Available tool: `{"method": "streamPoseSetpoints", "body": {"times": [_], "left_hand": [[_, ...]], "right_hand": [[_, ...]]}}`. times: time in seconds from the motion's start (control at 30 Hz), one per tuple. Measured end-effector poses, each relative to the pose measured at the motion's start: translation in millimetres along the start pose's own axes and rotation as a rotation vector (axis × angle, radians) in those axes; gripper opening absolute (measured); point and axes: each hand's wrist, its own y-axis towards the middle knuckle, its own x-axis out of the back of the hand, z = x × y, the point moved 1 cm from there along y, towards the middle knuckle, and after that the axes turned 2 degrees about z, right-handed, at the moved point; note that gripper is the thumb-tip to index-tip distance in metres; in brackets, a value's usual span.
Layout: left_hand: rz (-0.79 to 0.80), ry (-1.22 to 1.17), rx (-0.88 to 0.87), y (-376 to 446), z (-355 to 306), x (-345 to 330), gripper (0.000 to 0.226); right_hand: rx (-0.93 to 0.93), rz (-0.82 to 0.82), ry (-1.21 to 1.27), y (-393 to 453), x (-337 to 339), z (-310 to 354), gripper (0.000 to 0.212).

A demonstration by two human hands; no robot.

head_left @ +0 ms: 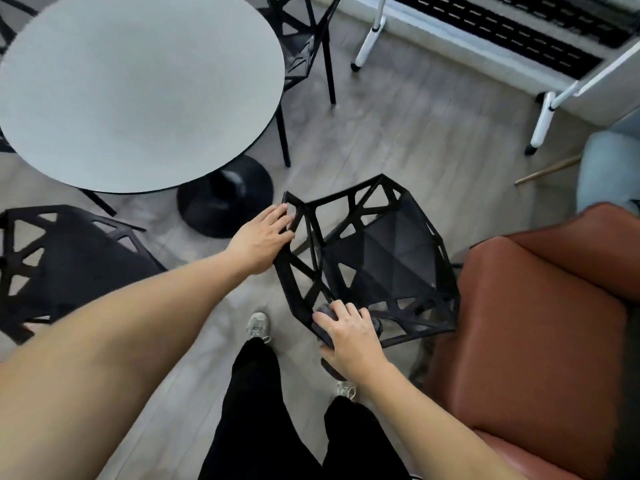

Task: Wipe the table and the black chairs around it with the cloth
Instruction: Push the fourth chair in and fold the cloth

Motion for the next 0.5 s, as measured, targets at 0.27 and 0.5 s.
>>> {"method": "streamPoseSetpoints", "body": {"times": [0.27,0.5], "left_hand": [[-0.06,-0.276,0.232,-98,-80,-36,0.05],[-0.149,-0.302,0.419,-161,-120,-50,0.032]], "right_hand": [[0.203,0.018,0.065,-80,-34,-27,0.053],[0.209,-0.091,-0.138,-116,-34,-45,0.054]]}}
